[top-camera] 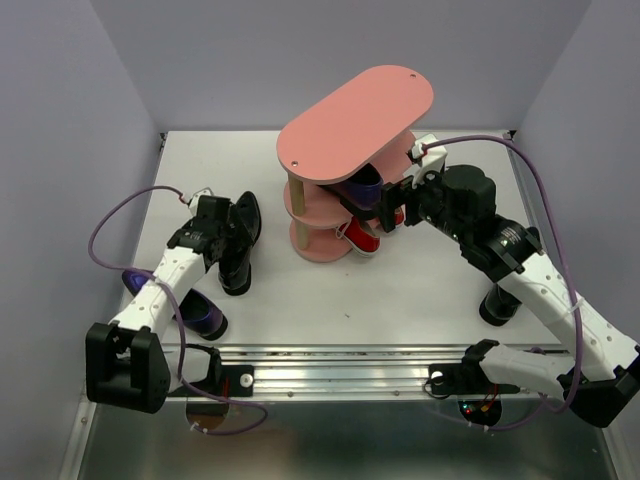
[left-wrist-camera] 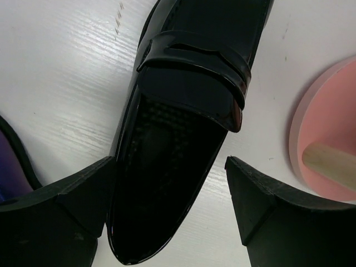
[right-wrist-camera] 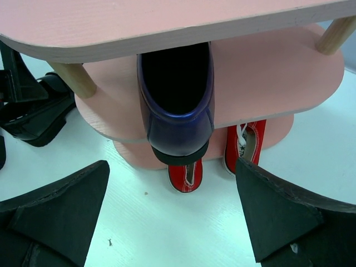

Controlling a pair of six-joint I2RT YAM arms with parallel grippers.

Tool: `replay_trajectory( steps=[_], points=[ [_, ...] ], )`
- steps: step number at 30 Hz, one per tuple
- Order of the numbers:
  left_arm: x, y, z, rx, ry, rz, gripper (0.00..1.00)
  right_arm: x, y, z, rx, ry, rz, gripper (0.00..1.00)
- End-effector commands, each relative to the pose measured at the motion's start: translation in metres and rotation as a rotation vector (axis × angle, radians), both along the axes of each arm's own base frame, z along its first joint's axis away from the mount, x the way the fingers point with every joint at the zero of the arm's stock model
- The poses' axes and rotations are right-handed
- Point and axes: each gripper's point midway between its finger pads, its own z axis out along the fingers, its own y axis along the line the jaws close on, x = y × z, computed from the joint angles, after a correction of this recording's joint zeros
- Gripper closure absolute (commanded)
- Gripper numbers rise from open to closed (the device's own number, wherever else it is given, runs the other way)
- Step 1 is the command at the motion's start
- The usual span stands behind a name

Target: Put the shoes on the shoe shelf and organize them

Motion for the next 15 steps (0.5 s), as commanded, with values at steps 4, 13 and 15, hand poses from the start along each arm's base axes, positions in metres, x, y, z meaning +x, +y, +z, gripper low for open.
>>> replay_trajectory(
  steps=[4,13,15],
  points=[
    [0.006,-0.019,-0.02,-0.083,0.022,-0.019,0.13,-0.002,-0.004,0.008,0.035,-0.011,-0.017,0.0],
    [0.013,-0.086,-0.005,-0.299,-0.048,-0.147,0.14,0.001,0.001,0.0,0.028,0.012,-0.007,0.0],
    [0.017,-0.095,0.0,-0.32,-0.052,-0.171,0.14,0.001,0.001,0.0,0.029,0.011,-0.007,0.0]
  ],
)
